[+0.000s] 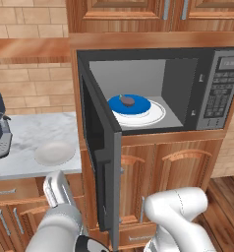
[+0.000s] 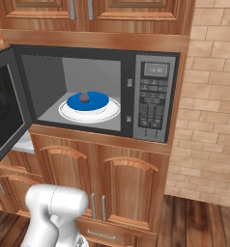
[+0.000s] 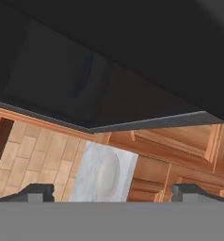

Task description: Pick the eggplant from the counter and place it in the microwave. Then turn on the microwave.

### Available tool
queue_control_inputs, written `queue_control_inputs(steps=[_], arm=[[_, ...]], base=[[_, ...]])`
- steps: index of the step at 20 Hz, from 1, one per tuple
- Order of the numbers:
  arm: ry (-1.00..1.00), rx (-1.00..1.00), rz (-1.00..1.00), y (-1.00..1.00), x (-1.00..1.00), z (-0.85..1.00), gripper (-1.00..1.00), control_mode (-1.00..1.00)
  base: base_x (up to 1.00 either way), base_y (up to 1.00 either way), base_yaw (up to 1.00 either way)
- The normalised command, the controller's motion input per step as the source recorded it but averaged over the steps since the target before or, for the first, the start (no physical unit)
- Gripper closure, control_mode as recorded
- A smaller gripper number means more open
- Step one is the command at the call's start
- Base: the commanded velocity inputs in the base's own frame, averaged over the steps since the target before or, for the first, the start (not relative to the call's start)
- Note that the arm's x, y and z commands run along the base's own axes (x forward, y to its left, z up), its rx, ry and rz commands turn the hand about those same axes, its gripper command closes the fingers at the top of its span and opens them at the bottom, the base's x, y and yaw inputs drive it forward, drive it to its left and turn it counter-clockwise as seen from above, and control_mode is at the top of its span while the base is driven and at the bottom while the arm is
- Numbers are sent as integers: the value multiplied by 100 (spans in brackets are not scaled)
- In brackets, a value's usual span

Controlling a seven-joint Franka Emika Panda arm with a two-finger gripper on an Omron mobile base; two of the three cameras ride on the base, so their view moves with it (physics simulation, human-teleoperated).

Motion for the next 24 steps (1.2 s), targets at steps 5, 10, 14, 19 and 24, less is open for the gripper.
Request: queue_control_inputs(steps=[5,10,14,19,24], arm=[[0,0,-1,-7,-2,2,-100,-100],[0,0,0,-5,0,0,-100,-100],[0,0,0,-5,-1,1,-100,-100],[0,0,0,-11,-8,2,-100,-100],[0,0,0,-16,-6,4,-100,-100]], base=[[0,0,0],[0,0,0],[0,0,0],[0,0,0],[0,0,0]])
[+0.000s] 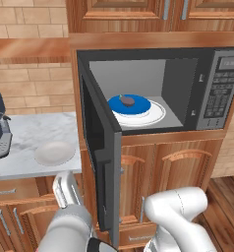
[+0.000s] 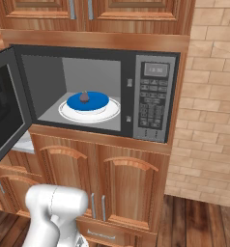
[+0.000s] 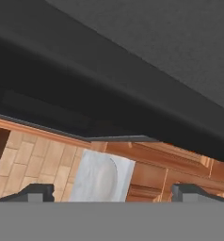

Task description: Pick the eggplant from the counter and place it in the microwave. Then turn on the microwave.

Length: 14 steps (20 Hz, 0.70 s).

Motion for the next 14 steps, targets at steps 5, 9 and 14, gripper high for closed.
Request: queue_control_inputs(steps=[5,9,14], arm=[[0,0,0,-20,-3,8,-100,-100],[0,1,0,-20,-4,9,-100,-100],[0,2,0,-20,-12,10,-100,-100]], base=[[0,0,0],[0,0,0],[0,0,0]])
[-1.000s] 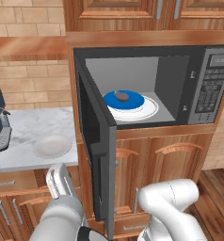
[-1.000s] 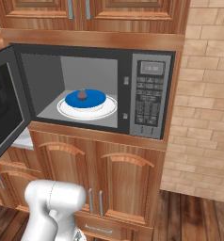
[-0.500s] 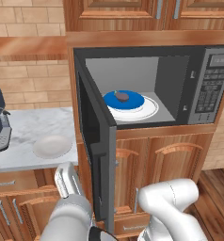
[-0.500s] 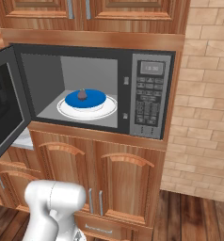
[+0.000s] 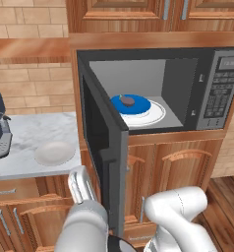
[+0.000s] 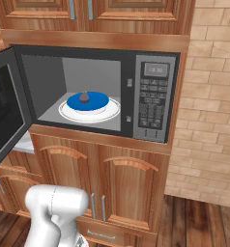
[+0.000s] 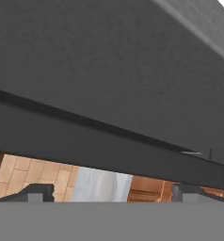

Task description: Pick the eggplant from the counter and place it in the microwave. Then turn on the microwave.

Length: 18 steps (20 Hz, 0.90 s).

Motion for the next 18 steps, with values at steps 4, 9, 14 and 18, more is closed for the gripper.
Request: queue_control_inputs(steps=[4,9,14,18], arm=[[0,2,0,-19,-14,9,-100,-100],[0,3,0,-25,-14,9,-100,-100],[0,4,0,-38,-11,6,-100,-100],[0,3,-1,-39,-10,7,-100,-100]], base=[[0,0,0],[0,0,0],[0,0,0],[0,0,0]])
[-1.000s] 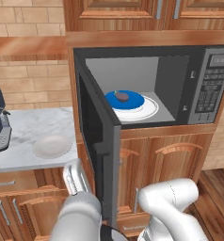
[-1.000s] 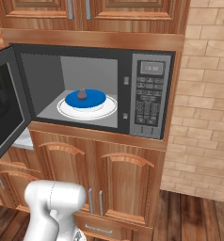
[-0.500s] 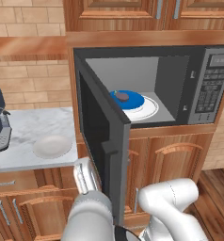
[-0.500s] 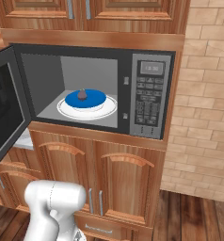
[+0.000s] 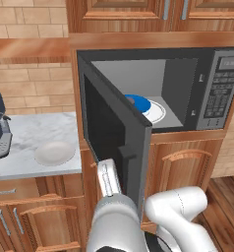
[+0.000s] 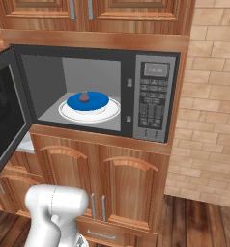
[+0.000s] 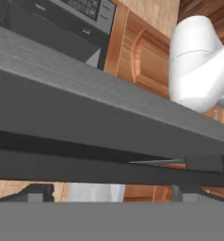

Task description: Pick the eggplant from the counter and place it in the microwave. Then turn on the microwave.

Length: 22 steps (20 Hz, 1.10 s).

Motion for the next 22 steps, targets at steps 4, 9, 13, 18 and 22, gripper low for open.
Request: queue_control_inputs(steps=[4,9,13,18,22], arm=[[2,3,-3,-40,-8,6,-100,-100],[4,3,-4,-43,-4,5,-100,-100],[7,3,-3,-45,0,1,-100,-100],[4,2,-2,-43,3,0,-100,-100],[4,1,-2,-40,12,0,-100,-100]], base=[[0,0,0],[0,0,0],[0,0,0],[0,0,0],[0,0,0]])
